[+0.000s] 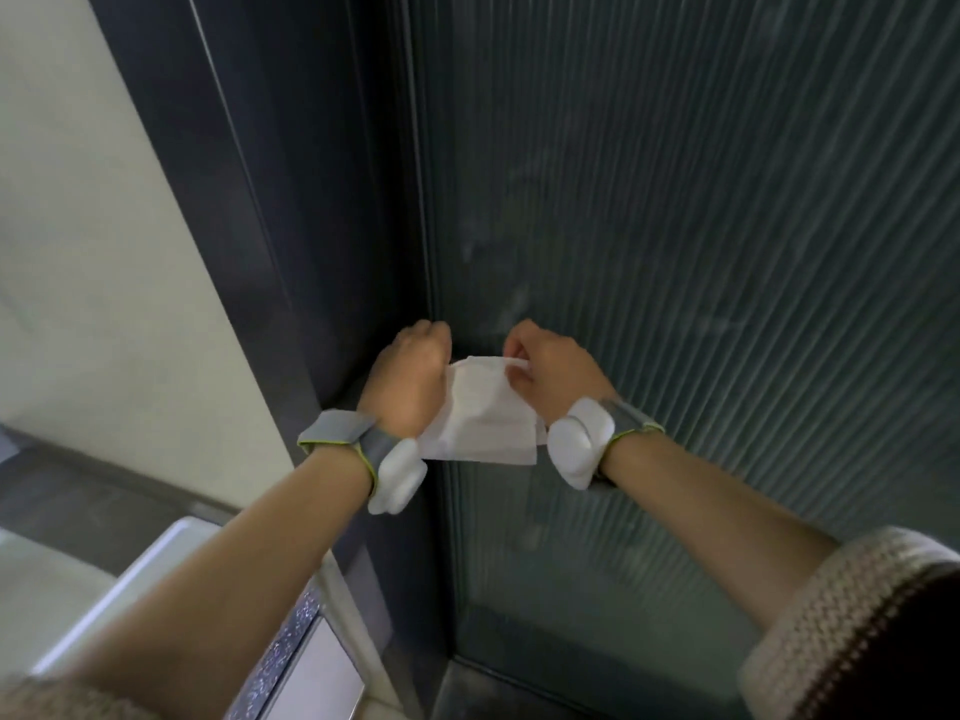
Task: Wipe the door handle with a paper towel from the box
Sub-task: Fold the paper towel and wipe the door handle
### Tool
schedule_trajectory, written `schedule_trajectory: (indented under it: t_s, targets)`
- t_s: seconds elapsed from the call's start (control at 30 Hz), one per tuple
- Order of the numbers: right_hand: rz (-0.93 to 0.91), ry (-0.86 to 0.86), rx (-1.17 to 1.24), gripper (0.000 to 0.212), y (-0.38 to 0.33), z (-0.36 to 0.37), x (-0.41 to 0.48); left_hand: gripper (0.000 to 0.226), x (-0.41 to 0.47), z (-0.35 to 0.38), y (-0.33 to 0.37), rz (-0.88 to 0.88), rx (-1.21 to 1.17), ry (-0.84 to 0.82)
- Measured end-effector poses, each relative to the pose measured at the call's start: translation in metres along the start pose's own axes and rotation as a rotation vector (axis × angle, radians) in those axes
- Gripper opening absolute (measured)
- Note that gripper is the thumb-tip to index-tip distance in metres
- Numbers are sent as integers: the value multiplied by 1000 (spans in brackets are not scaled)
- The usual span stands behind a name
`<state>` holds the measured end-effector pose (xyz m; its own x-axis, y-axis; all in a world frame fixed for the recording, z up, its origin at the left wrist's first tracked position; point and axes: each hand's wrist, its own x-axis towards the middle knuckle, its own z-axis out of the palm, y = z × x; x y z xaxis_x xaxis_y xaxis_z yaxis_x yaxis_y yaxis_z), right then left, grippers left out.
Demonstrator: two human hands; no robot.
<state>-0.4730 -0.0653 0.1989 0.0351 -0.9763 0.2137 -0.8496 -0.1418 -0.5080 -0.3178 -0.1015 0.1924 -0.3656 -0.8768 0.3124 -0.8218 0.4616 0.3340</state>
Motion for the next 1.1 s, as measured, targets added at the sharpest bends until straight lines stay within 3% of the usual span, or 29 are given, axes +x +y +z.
schedule_trajectory:
  t_s: [0.1,0.17,0.33,0.43,0.53,0.7,1.1]
  targets:
    - [-13,-23,-138,3,-2,5,1,17,6,9,-1,42,243,-4]
    - [-29,-35,-222,12,-1,9,-2,20,5,14,-5,58,326,-39]
    - [-131,54,-349,28,-9,17,-17,24,-14,18,-13,125,210,-56]
    - [-197,-103,-360,35,-15,36,-18,27,-25,19,-17,169,114,-128]
    - [-128,-207,-251,47,-14,57,-17,37,-32,18,-20,201,52,-155]
    - [-124,-183,-206,61,-4,73,-23,63,-40,21,-24,175,66,-219]
    - [-242,-271,-273,70,-1,74,-50,71,-80,21,-21,222,179,-161]
